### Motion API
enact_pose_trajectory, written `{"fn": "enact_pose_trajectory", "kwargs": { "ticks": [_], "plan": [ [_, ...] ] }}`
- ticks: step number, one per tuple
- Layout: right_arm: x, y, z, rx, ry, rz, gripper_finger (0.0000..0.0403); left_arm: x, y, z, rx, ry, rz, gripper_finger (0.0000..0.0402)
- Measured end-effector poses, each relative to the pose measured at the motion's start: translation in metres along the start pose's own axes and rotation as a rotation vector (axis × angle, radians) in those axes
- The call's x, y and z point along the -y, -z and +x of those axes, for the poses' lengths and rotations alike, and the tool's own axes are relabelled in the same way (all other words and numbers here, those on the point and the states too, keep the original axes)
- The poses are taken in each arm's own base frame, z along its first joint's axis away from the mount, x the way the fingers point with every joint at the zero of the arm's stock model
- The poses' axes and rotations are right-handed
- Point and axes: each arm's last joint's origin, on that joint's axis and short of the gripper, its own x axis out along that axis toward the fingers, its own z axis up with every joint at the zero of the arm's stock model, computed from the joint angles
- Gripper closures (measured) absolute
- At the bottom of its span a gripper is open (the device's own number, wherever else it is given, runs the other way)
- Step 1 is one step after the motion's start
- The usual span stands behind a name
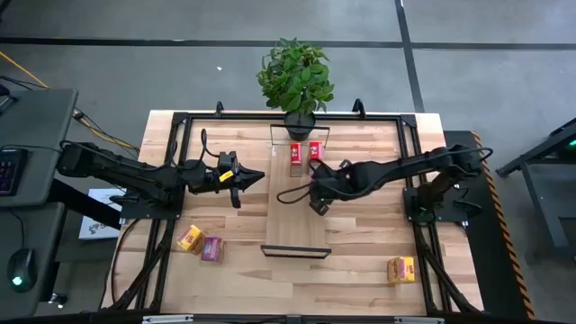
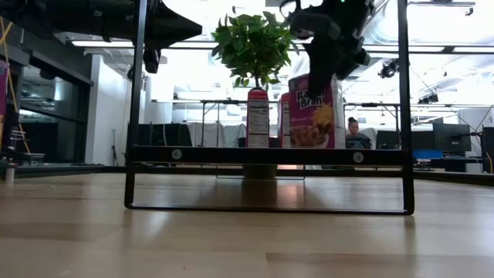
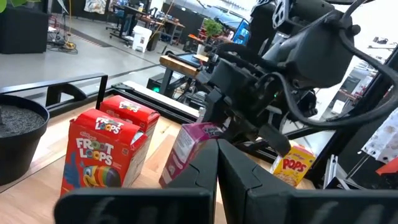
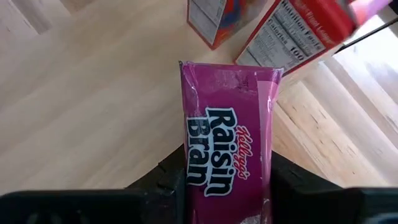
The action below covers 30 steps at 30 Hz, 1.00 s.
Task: Stack cereal on shelf
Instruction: Put the right violet cereal box on the shelf
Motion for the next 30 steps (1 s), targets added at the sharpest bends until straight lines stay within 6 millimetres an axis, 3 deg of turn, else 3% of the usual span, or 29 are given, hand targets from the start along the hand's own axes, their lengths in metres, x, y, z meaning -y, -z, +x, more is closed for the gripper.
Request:
{"fn": "enact_pose_trajectory", "kwargs": {
  "ticks": [25,30],
  "plan": [
    [0.012,-0.016,0.008,0.021,-0.011,0.040,0.0283,0.000,0.000,0.000,-0.001,0.000,0.010,0.0401],
    [0.011,-0.016,0.008,0.025,-0.012,0.035,0.0257,0.000,0.000,0.000,-0.001,0.000,0.010,0.0401]
  ]
}}
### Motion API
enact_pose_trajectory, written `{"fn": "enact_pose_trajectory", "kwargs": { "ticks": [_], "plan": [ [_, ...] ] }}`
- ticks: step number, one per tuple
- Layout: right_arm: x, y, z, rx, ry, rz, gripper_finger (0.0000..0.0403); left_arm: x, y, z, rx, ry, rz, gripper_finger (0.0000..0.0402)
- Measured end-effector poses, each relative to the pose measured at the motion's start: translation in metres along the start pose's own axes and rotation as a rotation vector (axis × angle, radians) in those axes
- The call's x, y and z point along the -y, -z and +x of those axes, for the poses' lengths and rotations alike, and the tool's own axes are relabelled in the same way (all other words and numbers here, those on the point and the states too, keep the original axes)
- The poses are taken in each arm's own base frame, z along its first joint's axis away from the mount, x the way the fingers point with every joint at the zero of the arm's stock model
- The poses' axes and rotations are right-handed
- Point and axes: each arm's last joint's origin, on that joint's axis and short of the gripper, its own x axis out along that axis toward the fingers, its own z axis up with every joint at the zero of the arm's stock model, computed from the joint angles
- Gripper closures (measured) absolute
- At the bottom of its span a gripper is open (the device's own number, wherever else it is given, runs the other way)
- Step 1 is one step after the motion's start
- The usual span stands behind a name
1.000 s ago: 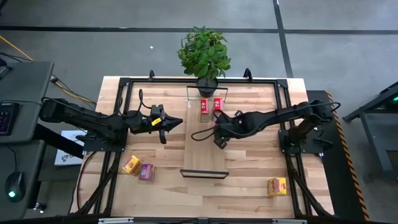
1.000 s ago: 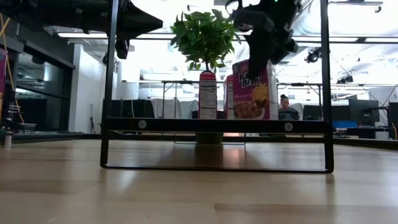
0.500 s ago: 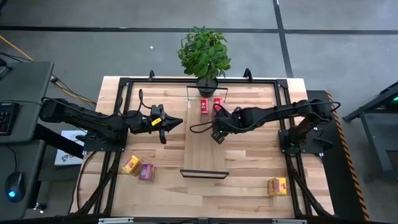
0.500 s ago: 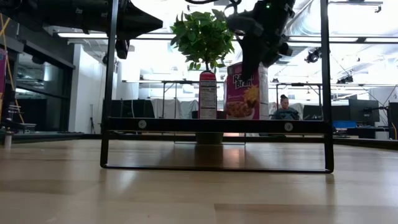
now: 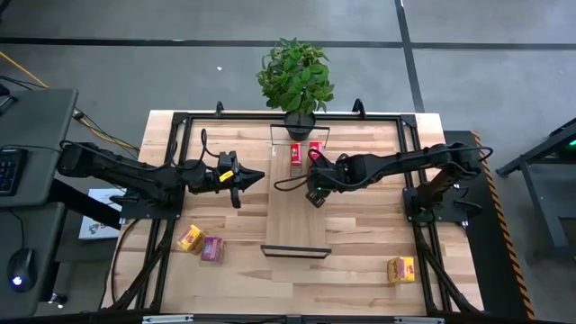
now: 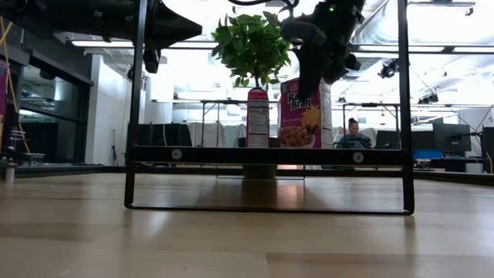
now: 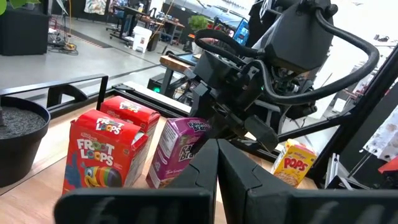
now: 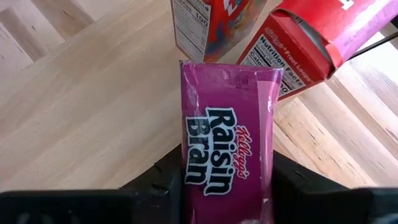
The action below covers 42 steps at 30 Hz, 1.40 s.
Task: Stack cereal on shelf
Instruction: Put the right violet cereal box on the shelf
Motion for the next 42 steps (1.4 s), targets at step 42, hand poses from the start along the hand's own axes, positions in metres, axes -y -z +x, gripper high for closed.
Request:
{"fn": "enact_pose_trajectory", "kwargs": {
  "ticks": [42],
  "plan": [
    [0.057,0.036,-0.064,0.121,0.075,-0.146,0.0238,-0.001,0.003,0.000,-0.030,-0.010,0.006,0.0401]
  ]
}}
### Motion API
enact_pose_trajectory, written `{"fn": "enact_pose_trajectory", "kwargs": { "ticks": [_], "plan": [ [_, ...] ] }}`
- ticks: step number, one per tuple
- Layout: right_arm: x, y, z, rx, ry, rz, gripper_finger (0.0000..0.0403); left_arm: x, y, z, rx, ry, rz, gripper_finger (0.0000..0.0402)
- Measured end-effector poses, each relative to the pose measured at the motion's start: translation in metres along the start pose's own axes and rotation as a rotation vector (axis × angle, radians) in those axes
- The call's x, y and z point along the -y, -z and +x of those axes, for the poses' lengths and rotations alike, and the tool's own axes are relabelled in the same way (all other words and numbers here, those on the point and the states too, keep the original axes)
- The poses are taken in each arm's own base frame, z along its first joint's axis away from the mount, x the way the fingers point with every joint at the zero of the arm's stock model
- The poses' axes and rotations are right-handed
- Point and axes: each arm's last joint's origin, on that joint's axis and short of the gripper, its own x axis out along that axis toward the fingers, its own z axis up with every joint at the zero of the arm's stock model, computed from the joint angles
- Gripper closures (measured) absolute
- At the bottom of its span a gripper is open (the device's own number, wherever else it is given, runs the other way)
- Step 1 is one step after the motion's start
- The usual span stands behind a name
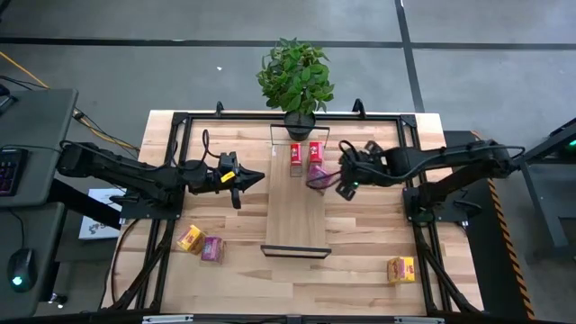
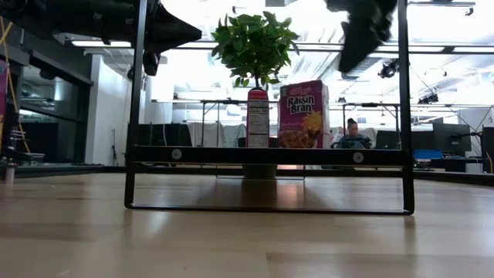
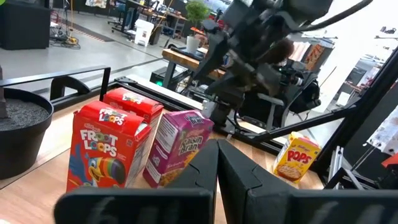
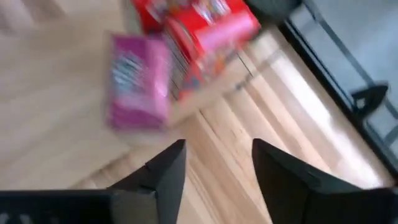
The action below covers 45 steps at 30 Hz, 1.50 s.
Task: Stack cereal on shelf
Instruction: Put the right violet cereal box on the shelf
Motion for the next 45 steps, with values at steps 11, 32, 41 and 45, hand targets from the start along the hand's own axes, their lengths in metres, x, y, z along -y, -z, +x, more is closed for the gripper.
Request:
{"fn": "enact_pose_trajectory", "kwargs": {
  "ticks": [11,32,41,45],
  "plan": [
    [0.013,0.077,0.060,0.250,-0.213,0.278,0.0390,0.000,-0.001,0.000,0.009,0.003,-0.001,0.0401],
    [0.000,0.089,0.121,0.348,-0.292,0.372,0.0402,0.000,-0.001,0.000,0.010,0.002,0.015,0.0402],
    [-0.004,0.089,0.122,0.307,-0.396,0.405,0.0403,0.000,-0.001,0.000,0.010,0.002,0.016,0.0402],
    [-0.007,0.091,0.120,0.298,-0.416,0.408,0.0403,0.000,-0.001,0.000,0.010,0.002,0.016,0.0402]
  ]
}}
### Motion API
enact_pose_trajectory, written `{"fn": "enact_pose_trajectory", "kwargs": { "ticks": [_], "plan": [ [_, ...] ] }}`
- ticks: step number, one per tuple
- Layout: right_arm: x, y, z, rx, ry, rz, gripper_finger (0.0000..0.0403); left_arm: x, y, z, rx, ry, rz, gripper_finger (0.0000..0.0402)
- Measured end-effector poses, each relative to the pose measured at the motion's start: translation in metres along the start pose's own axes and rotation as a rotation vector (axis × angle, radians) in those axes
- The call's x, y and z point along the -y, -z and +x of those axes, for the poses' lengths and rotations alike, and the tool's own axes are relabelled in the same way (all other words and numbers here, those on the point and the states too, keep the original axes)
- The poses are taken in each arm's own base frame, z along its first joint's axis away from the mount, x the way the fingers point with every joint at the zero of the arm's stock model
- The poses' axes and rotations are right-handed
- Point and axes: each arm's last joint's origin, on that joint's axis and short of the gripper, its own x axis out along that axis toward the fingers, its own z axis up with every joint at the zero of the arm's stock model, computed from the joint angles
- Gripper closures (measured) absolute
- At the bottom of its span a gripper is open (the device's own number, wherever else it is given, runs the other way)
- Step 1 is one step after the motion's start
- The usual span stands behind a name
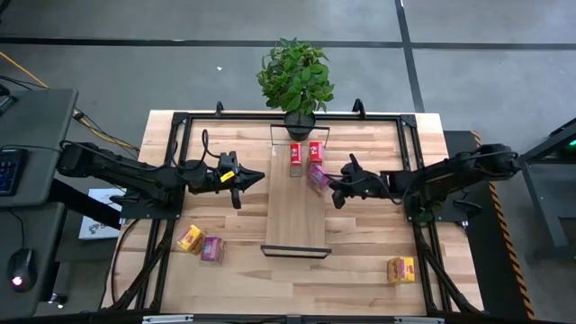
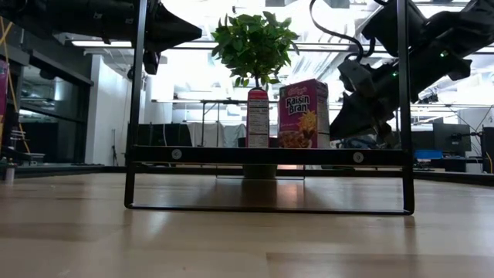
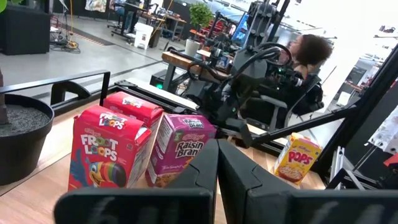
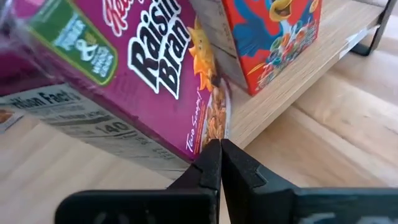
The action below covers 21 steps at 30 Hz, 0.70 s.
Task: Stack cereal on shelf
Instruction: Put the right violet cereal box on the shelf
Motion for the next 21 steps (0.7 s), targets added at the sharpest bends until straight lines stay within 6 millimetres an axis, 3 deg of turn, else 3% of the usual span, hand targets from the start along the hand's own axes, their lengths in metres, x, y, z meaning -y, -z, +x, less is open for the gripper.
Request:
{"fn": "enact_pose_trajectory", "kwargs": {
  "ticks": [21],
  "plan": [
    [-0.017,0.007,-0.006,0.019,-0.077,0.021,0.0403,0.000,0.000,0.000,0.000,0.000,0.000,0.0401]
  ]
}}
